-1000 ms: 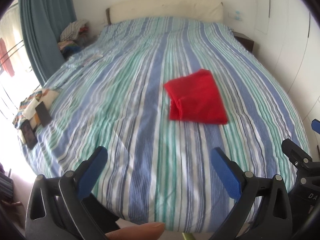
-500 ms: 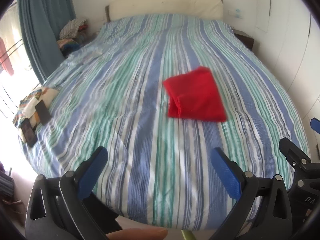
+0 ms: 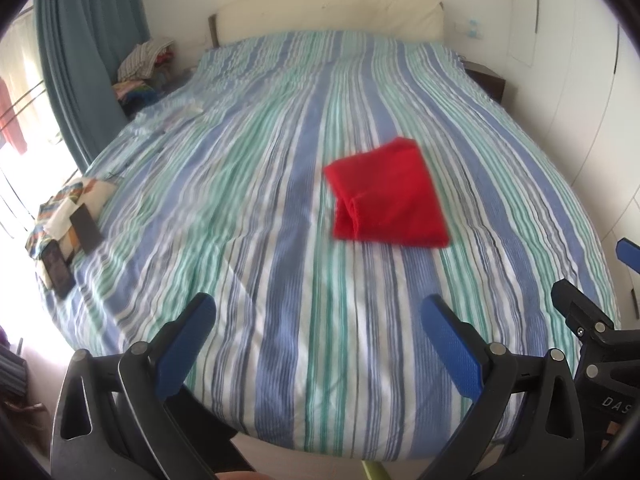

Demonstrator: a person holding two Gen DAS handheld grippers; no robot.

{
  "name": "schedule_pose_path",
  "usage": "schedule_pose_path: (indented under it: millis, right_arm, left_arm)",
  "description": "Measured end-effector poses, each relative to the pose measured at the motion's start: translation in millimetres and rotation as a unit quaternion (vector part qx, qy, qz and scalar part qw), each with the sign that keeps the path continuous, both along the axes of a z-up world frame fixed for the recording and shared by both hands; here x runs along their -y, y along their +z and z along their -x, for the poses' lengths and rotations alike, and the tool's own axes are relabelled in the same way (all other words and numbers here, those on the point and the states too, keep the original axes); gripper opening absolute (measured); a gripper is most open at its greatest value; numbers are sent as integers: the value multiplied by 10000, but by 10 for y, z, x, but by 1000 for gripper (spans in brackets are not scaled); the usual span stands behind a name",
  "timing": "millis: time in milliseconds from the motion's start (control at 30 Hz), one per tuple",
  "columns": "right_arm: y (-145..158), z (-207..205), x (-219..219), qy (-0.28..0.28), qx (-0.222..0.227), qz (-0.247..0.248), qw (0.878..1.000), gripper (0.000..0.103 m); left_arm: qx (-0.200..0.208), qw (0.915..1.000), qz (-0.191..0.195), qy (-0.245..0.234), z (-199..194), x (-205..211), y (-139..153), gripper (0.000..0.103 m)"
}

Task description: Fold small clothes

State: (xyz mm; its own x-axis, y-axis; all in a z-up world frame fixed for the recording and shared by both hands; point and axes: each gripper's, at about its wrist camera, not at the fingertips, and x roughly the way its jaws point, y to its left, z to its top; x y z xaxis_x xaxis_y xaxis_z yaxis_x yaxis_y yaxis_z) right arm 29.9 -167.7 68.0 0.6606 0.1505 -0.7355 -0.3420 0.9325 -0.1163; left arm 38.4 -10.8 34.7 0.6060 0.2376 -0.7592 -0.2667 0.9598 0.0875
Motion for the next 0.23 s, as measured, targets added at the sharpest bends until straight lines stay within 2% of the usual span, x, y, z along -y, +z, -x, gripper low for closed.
schedule_pose_path:
  millis: [233]
  right_arm:
    - [15,0,3,-20,-4,8,10000,102]
  left_arm:
    - [112,9999,-107,-7,20,51,42,103]
